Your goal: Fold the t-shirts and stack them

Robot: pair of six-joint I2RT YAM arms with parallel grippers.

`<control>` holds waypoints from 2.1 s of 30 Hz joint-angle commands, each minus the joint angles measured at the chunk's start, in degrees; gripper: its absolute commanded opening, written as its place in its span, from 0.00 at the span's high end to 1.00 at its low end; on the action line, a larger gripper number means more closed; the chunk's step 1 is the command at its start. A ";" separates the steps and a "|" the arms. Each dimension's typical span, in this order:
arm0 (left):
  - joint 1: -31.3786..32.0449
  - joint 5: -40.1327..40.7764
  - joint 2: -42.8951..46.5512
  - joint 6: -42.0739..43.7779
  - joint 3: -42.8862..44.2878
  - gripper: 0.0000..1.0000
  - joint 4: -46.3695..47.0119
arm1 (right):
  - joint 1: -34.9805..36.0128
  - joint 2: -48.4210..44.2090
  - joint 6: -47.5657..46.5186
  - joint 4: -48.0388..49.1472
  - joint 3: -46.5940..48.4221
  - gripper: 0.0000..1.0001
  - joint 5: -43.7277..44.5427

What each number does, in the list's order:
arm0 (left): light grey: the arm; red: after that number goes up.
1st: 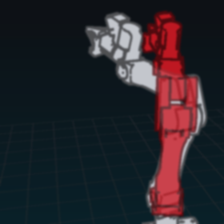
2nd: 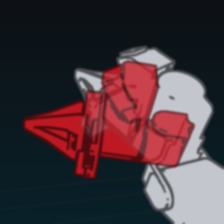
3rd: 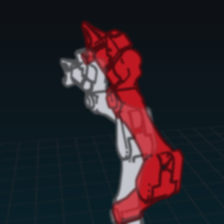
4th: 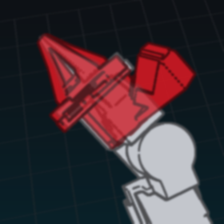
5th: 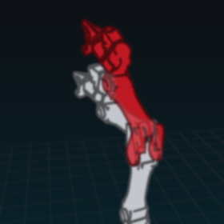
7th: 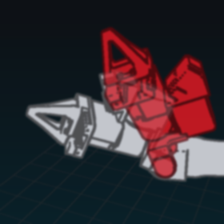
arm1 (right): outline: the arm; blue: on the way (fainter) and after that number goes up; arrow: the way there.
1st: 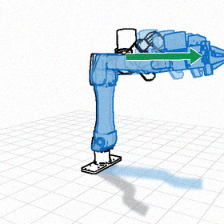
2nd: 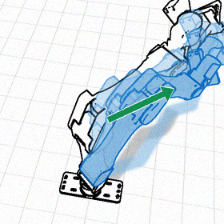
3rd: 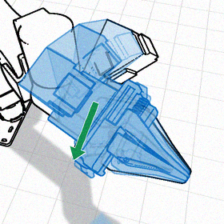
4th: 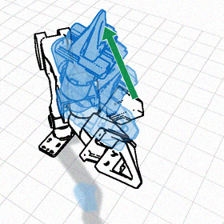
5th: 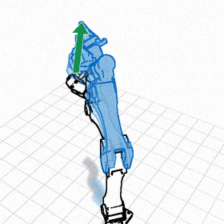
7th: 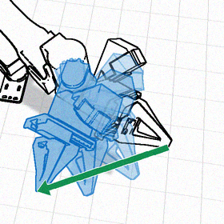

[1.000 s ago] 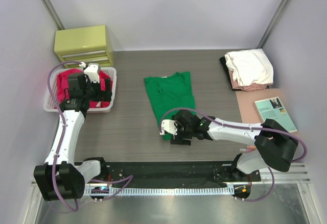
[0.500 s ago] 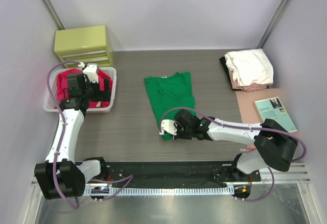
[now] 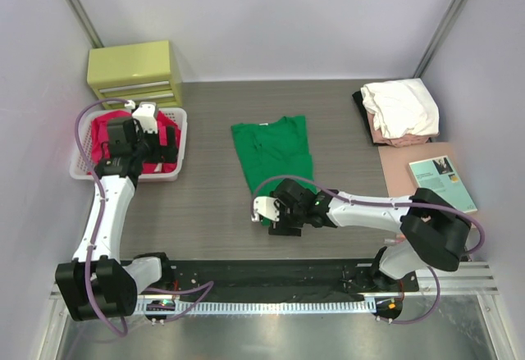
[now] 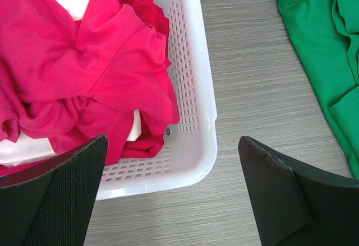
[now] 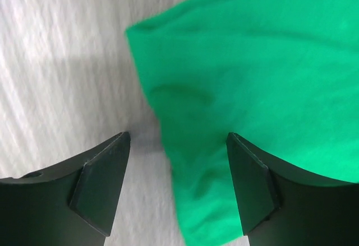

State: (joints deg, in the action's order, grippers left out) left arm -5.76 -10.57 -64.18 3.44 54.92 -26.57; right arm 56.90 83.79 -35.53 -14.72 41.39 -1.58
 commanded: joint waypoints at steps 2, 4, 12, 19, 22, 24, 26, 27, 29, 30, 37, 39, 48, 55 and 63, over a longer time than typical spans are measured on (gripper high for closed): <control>-0.48 -1.03 2.22 -0.02 0.19 0.00 1.43 | 0.40 5.50 -1.30 3.12 0.36 0.31 1.41; -0.57 -0.95 2.57 -0.01 0.02 0.00 1.43 | 0.40 6.12 -1.12 3.38 0.36 0.40 1.32; -0.66 -1.47 1.96 -0.28 0.63 0.00 1.34 | 0.40 4.28 -0.68 2.24 -0.08 0.83 0.97; -0.57 -2.17 1.17 -0.28 0.55 0.00 1.25 | 0.40 2.96 -0.33 2.15 -0.34 0.99 0.88; -0.66 -2.18 1.25 -0.19 0.46 0.00 1.17 | 0.75 3.40 -0.68 1.28 0.44 0.58 0.27; -0.74 -2.18 1.25 -0.10 0.46 0.00 1.17 | 0.93 3.23 -0.68 0.92 0.54 0.39 0.88; -0.66 -2.18 1.60 -0.02 0.46 0.00 0.90 | 1.02 2.35 -1.30 0.31 -0.25 0.29 1.41; -0.66 -2.35 1.69 0.07 0.37 0.00 0.90 | 1.02 0.34 -1.38 0.31 -0.86 0.28 1.41; -0.57 -2.44 1.69 0.16 -0.07 0.00 1.08 | 0.93 -1.95 -1.21 0.13 -2.27 0.25 3.43; -0.66 -2.70 1.61 0.07 -0.07 0.00 1.17 | 1.01 -3.70 -1.04 -0.04 -2.62 0.24 3.26; -0.66 -3.23 0.55 -0.45 0.72 0.00 1.17 | 0.93 -4.86 -1.56 -0.14 -5.70 0.25 5.36; -0.66 -3.41 0.64 -0.45 0.54 0.00 1.17 | 0.93 -4.43 -1.91 0.57 -5.88 0.25 5.89; -0.74 -3.05 2.75 -0.01 -0.16 0.00 0.29 | 0.40 0.85 -2.44 2.59 -4.47 0.87 5.37; -0.66 -3.58 1.78 -0.19 0.10 0.00 0.29 | 0.40 -1.52 -1.74 1.72 -4.12 0.99 4.66; -0.74 -4.72 1.08 0.34 -1.30 0.00 0.38 | 0.40 -8.80 -1.12 -2.15 3.43 0.99 6.94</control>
State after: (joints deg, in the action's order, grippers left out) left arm -6.09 -13.56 -63.00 3.44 54.81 -26.87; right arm 57.52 80.18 -37.63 -14.83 39.05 3.95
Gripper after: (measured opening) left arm 0.997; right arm 0.046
